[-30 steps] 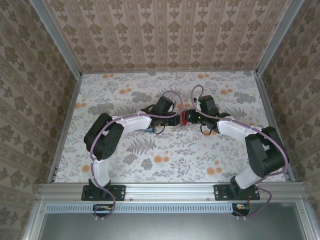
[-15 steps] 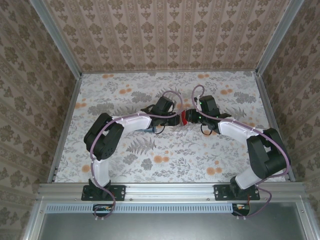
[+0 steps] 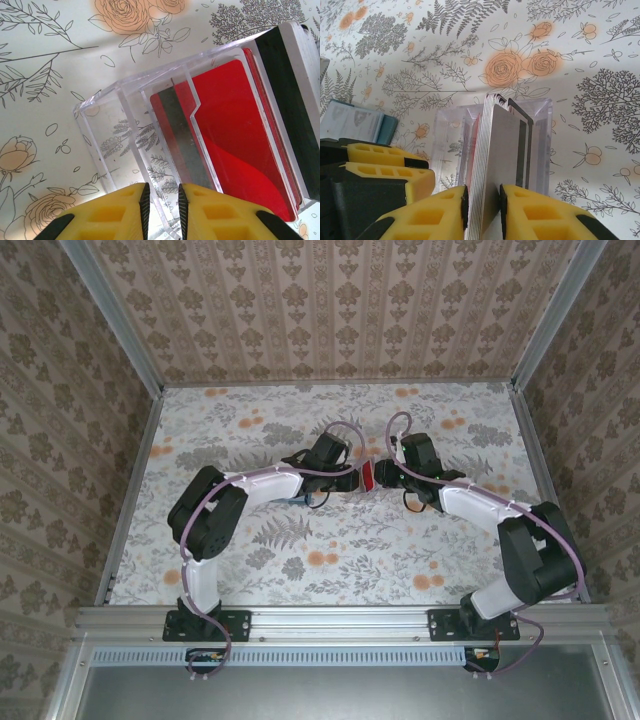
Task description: Put the credit cards into the card holder
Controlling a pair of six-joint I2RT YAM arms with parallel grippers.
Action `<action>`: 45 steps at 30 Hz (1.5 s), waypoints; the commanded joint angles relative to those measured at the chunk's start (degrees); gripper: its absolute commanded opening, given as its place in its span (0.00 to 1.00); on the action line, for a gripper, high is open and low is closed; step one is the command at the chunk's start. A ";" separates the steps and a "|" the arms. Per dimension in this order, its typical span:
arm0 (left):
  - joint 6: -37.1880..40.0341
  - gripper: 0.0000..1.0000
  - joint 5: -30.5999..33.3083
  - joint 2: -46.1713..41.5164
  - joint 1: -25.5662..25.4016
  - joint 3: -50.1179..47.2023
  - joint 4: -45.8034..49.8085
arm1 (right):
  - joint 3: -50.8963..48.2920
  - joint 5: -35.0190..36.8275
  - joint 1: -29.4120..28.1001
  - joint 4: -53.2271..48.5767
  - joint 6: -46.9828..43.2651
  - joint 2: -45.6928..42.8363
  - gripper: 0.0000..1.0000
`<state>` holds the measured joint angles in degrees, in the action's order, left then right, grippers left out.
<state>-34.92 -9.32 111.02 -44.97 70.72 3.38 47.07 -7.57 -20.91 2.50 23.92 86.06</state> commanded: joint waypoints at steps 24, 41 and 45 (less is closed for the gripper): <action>-0.46 0.26 0.11 -0.66 -0.64 0.64 0.22 | -6.12 2.01 0.92 6.02 1.29 -11.77 0.13; 3.63 0.27 2.50 -15.46 6.87 -6.87 3.29 | -1.11 -10.72 1.72 3.95 6.66 -16.68 0.12; 4.24 0.28 2.46 -19.19 11.69 -10.58 4.88 | -0.69 -12.05 -2.58 8.03 11.71 -12.53 0.12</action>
<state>-32.73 -7.97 94.11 -35.75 62.48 5.13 44.97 -15.38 -20.56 7.53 30.65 70.96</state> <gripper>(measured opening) 0.275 0.125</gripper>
